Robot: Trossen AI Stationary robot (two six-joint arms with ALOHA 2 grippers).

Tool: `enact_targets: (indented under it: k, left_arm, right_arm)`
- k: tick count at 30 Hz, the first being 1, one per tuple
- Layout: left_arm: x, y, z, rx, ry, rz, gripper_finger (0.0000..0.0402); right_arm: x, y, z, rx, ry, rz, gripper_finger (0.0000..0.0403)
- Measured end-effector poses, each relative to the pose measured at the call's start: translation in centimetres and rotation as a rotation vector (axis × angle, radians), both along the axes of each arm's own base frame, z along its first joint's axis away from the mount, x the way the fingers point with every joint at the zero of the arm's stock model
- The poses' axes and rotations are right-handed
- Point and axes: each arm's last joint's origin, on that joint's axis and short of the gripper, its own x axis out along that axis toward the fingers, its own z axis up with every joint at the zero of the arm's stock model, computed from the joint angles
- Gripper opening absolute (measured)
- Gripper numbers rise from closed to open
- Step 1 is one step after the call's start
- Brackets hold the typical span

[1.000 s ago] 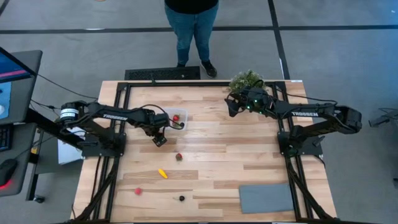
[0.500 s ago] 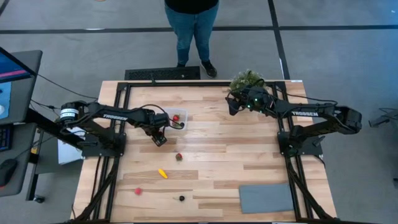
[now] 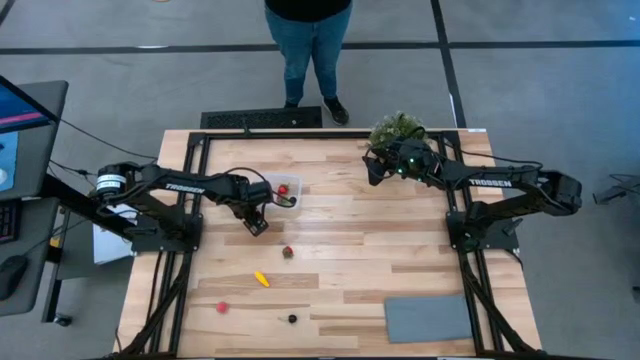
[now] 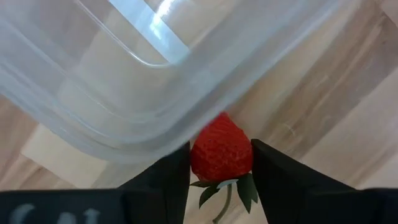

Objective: Pick and placing Produce into tupperware
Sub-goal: Put the top strawberry into the transparent bin

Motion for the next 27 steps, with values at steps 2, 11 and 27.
enact_targets:
  k: [2, 11, 27]
  left_arm:
    - [0.0, -0.1, 0.0, -0.019, -0.004, 0.004, 0.0146]
    - [0.0, -0.3, 0.1, -0.096, -0.012, 0.016, 0.0134]
    - [2.1, 0.2, 5.5, -0.079, -0.001, -0.071, 0.0134]
  right_arm:
    - [0.0, 0.0, 0.0, 0.000, 0.000, 0.000, 0.0244]
    - [0.0, 0.1, 0.0, -0.006, 0.005, 0.006, 0.0244]
    - [0.0, 0.0, 0.0, -0.046, 0.033, 0.029, 0.0244]
